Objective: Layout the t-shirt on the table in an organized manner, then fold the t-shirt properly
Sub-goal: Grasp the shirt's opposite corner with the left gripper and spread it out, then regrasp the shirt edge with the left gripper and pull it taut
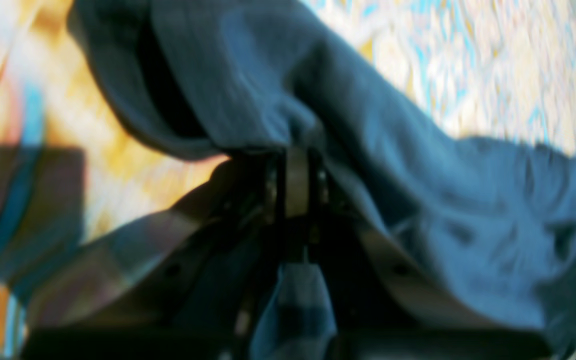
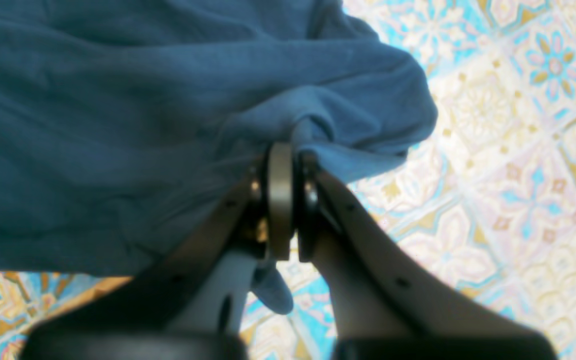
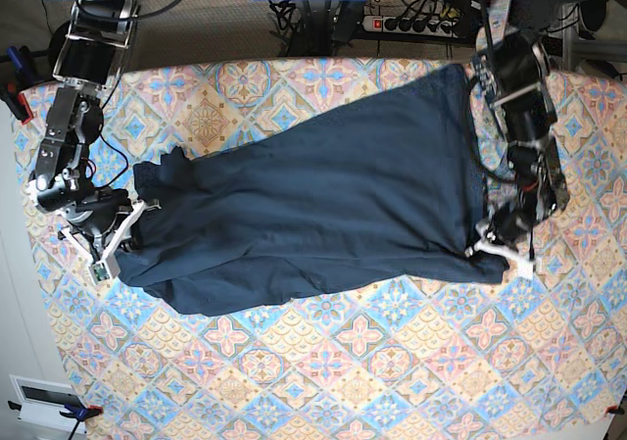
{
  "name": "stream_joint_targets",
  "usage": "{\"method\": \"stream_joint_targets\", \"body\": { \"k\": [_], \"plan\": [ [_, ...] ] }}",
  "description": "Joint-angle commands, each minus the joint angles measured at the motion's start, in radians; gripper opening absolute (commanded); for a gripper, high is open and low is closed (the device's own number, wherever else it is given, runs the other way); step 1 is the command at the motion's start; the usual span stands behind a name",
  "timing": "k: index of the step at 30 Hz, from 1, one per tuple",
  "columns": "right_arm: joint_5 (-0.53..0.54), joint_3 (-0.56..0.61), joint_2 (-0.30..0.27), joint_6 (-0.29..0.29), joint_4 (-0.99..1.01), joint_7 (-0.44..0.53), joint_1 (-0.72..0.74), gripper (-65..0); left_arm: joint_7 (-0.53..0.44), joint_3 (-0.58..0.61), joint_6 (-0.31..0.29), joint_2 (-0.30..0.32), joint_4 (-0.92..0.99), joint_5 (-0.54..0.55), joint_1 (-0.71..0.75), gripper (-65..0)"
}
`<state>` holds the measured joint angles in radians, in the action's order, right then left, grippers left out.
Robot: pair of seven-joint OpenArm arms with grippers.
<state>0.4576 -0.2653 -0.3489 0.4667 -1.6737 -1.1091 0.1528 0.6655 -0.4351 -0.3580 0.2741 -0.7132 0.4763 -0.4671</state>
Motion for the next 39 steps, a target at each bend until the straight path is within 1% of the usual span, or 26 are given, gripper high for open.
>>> {"method": "stream_joint_targets", "body": {
  "k": [1, 4, 9, 12, 14, 17, 20, 22, 23, 24, 25, 26, 28, 30, 31, 34, 37, 39],
  "plan": [
    [0.034, -0.004, -0.009, -0.003, -0.013, 0.022, 0.023, -65.0, -0.037, 0.002, 0.02, 0.009, 0.014, -0.014, -0.049, -64.5],
    [0.053, -0.004, 0.012, -0.003, -0.013, 0.021, 0.023, -65.0, -0.16, 0.002, 0.047, 0.026, 0.111, -0.064, -0.167, -65.0],
    [0.057, -0.002, 0.041, -0.003, -0.019, 0.021, -0.006, -65.0, -0.387, 0.002, 0.084, 0.026, 0.287, -0.192, -0.335, -64.6],
    [0.059, -0.002, 0.053, -0.003, -0.019, 0.021, -0.031, -65.0, -0.52, 0.002, 0.139, 0.026, 0.373, -0.281, -0.421, -64.1],
    [0.059, -0.002, 0.053, -0.003, -0.019, 0.021, -0.048, -65.0, -0.544, 0.002, 0.165, 0.024, 0.396, -0.321, -0.447, -60.4],
    [0.059, -0.002, 0.064, -0.003, -0.021, 0.021, -0.055, -65.0, -0.539, 0.002, 0.187, 0.023, 0.396, -0.36, -0.451, -50.7],
    [0.059, -0.002, 0.072, -0.003, -0.021, 0.021, -0.057, -65.0, -0.487, 0.002, 0.19, 0.029, 0.396, -0.377, -0.448, -40.9],
    [0.059, -0.002, 0.072, -0.003, -0.021, 0.021, -0.057, -65.0, -0.456, 0.002, 0.188, 0.049, 0.387, -0.37, -0.433, -36.2],
    [0.059, -0.001, 0.073, -0.003, -0.021, 0.021, -0.057, -65.0, -0.444, 0.002, 0.188, 0.061, 0.366, -0.365, -0.407, -35.2],
    [0.059, -0.001, 0.075, -0.003, -0.021, 0.021, -0.054, -65.0, -0.421, 0.002, 0.188, 0.061, 0.315, -0.357, -0.374, -35.1],
    [0.059, -0.001, 0.075, -0.003, -0.021, 0.021, -0.054, -65.0, -0.375, 0.002, 0.187, 0.063, 0.249, -0.339, -0.328, -35.1],
    [0.059, -0.001, 0.075, -0.003, -0.018, 0.021, -0.054, -65.0, -0.307, 0.002, 0.178, 0.063, 0.152, -0.317, -0.269, -35.1],
    [0.059, -0.001, 0.075, -0.003, -0.019, 0.021, -0.054, -65.0, -0.16, 0.002, 0.152, 0.064, -0.087, -0.256, -0.131, -35.1],
    [0.059, -0.001, 0.075, -0.003, -0.019, 0.021, -0.055, -65.0, -0.034, 0.0, 0.15, 0.083, -0.346, -0.181, 0.028, -35.1],
    [0.059, -0.001, 0.075, -0.003, -0.019, 0.021, -0.055, -65.0, 0.012, 0.0, 0.15, 0.087, -0.452, -0.144, 0.103, -35.1],
    [0.059, -0.001, 0.075, -0.003, -0.021, 0.021, -0.055, -65.0, 0.093, -0.003, 0.152, 0.103, -0.665, -0.049, 0.293, -35.1],
    [0.059, -0.001, 0.075, -0.003, -0.023, 0.021, -0.055, -65.0, 0.132, -0.018, 0.153, 0.126, -0.774, 0.034, 0.456, -35.1],
    [0.059, -0.001, 0.075, -0.003, -0.032, 0.021, -0.055, -65.0, 0.155, -0.083, 0.153, 0.132, -0.816, 0.098, 0.549, -35.1]
  ]
}}
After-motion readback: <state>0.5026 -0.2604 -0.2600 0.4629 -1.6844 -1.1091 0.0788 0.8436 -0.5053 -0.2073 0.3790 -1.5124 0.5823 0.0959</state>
